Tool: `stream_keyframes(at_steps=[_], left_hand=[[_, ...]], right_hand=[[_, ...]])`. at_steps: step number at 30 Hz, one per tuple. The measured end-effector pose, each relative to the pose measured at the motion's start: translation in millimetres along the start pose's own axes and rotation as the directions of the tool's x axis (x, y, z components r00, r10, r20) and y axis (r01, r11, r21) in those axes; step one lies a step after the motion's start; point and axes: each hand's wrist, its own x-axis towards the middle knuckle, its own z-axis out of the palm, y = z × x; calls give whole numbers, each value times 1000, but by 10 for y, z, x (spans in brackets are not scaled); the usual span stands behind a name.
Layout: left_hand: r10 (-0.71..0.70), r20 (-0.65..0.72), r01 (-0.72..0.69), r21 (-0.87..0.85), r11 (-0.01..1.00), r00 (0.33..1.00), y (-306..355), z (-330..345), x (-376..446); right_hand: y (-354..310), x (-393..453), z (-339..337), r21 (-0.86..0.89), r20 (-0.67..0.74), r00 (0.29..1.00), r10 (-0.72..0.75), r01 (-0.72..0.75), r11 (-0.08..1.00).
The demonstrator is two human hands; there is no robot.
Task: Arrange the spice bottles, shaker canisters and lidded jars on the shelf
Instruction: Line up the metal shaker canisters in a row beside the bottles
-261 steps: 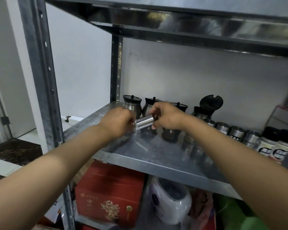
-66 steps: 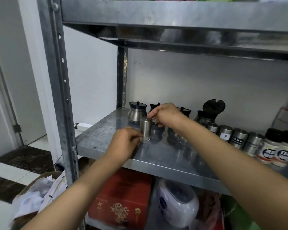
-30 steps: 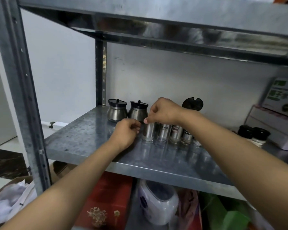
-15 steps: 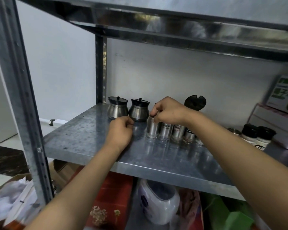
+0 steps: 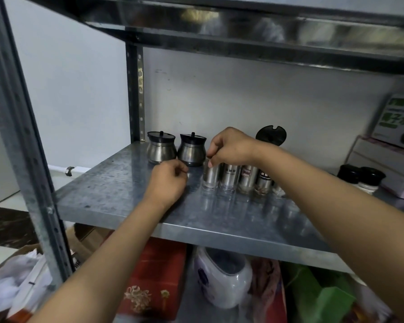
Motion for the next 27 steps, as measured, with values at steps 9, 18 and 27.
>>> stream_keyframes(at_steps=[9,18,27], left_hand=[[-40,21,42,-94,995,999,-17,7,5],[-45,30,48,-95,994,999,-14,16,8],[-36,37,38,-55,998,999,-37,32,22]], right_hand=[[17,40,-14,131,8,1000,11,-12,991],[75,30,-6,-92,-56,998,26,-31,995],[-33,-16,-48,-62,32,999,-1,3,998]])
